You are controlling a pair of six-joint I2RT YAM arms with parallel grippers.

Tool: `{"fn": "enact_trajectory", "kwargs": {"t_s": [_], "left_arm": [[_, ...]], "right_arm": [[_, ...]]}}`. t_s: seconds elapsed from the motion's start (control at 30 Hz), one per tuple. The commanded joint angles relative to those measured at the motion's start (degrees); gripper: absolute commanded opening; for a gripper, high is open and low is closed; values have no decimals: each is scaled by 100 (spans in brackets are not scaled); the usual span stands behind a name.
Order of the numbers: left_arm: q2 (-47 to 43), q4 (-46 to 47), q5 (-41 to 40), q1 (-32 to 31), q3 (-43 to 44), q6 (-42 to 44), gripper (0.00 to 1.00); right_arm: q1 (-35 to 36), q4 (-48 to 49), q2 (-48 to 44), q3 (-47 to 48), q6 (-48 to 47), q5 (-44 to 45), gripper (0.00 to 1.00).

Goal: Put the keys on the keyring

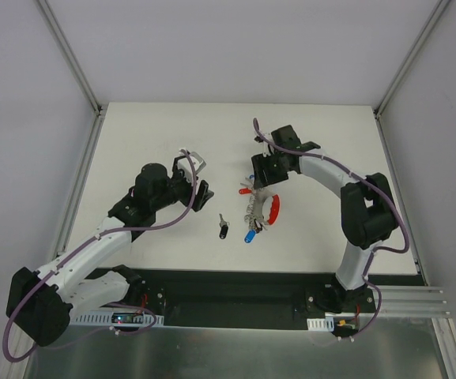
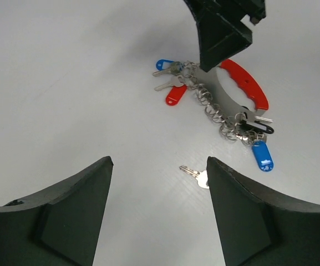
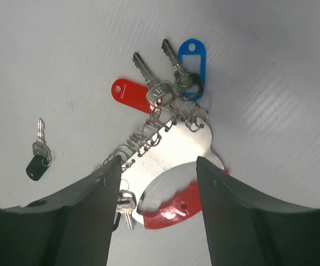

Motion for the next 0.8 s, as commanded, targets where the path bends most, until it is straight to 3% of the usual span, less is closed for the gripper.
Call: {"fn": "enact_trajectory", "kwargs": {"t_s": [0.0, 0.13, 0.37, 0.77], "left_arm": [[-304, -92, -719, 57, 116, 193, 69], [-427, -497, -1132, 57, 248, 570, 69], [-472, -497, -1599, 57, 81, 993, 70], [-647, -497, -1818, 30, 37, 1178, 71]], "right_arm": [[146, -1176, -396, 782, 156, 882, 61], [383, -1967, -106, 1319, 254, 1323, 61], [919, -2426, 456, 1873, -186, 1770, 56], [1193, -2487, 1107, 2058, -1179, 1279, 41]]}}
